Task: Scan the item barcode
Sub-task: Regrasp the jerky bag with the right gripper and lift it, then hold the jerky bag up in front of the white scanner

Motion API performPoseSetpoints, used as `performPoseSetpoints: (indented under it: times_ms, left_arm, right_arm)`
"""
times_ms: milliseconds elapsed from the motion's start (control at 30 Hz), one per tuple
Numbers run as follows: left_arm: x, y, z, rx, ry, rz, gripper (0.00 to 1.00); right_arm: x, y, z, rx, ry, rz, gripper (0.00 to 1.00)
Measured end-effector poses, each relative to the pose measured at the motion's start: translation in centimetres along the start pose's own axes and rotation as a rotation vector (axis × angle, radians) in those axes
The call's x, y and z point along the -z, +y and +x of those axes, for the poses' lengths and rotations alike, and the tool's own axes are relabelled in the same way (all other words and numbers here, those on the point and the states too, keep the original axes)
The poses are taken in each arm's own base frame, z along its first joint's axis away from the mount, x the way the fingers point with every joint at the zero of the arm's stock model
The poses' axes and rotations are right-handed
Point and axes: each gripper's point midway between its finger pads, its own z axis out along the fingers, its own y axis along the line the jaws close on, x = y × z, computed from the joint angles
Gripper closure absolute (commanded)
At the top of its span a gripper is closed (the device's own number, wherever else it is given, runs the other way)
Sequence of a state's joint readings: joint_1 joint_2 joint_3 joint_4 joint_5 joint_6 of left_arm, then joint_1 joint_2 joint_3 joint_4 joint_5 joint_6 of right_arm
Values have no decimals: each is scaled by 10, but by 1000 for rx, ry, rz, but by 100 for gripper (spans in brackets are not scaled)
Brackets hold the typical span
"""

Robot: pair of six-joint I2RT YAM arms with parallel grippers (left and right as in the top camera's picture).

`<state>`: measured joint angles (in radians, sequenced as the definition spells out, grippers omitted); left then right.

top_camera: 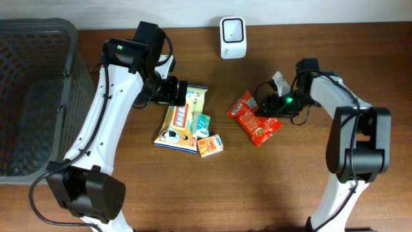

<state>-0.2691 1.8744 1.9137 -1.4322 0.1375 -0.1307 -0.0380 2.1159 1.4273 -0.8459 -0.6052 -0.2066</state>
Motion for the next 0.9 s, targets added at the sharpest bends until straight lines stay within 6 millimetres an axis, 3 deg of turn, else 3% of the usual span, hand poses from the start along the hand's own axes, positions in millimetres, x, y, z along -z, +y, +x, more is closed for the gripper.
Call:
performPoseSetpoints:
  times_ms: [100,167,367,467,633,700,800,900]
  left_arm:
    - [0,2,0,0,-1,-13,1]
    - [0,3,0,0,-1,-15,1]
    - [0,3,0,0,-1,-16,1]
    - [0,3,0,0,-1,-16,1]
    - [0,3,-1,0,-5,-18,1]
    - [0,3,-2,-1,-7,-18,1]
    - [0,3,-2,-1,-9,-18,1]
    - [0,3,-2,-1,-9,-18,1]
  right_arm:
    - [-8,7,6,12,24,-6,67]
    - [-13,14,9,20,41,-14,96]
    - [-15,23,10,-33,52,-32,96]
    - [0,26,15,-81,116,11,96]
    - [57,25,-10,-65,152,361,96]
    - [70,25,-11,-60,166,524,96]
    - [81,21,-4,-72,184,784,96]
    - [82,29,-6,-69,152,917,96]
